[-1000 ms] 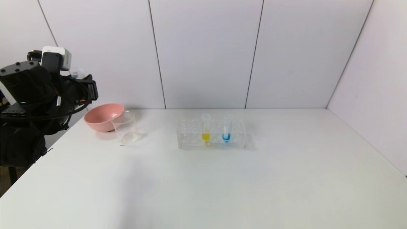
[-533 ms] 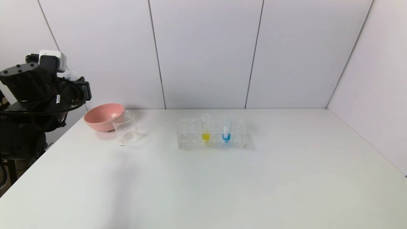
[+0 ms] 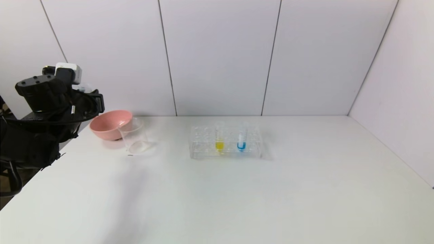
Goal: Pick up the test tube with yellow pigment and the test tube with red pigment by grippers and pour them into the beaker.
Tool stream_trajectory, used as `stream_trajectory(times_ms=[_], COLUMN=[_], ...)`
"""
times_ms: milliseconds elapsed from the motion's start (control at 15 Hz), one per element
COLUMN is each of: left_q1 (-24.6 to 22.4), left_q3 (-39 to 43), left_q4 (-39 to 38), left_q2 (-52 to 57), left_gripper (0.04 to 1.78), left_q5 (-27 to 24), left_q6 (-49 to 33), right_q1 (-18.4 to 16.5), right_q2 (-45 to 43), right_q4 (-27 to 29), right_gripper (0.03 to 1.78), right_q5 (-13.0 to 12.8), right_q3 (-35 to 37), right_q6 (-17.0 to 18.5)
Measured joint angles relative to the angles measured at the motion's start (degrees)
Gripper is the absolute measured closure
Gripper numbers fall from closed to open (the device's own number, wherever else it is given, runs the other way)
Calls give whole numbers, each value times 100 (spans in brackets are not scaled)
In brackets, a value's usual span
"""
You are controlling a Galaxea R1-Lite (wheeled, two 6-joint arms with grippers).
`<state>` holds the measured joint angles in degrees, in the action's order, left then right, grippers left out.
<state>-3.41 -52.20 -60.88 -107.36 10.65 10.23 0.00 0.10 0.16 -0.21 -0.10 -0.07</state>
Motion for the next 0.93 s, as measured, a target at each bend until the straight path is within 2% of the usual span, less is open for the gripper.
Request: stream_trajectory(times_ms=[467, 933], left_q1=[0, -17], left_q3=[-80, -28], left_q4=[20, 352], left_q2=[-317, -369], left_gripper=[133, 133], left_q5=[-52, -52], left_q6=[-72, -135], right_q1=[0, 0], right_q2=[0, 0], right_q4=[2, 2], right_gripper=[11, 11], right_q5=[0, -1], right_q3=[0, 0], right_q6=[0, 0])
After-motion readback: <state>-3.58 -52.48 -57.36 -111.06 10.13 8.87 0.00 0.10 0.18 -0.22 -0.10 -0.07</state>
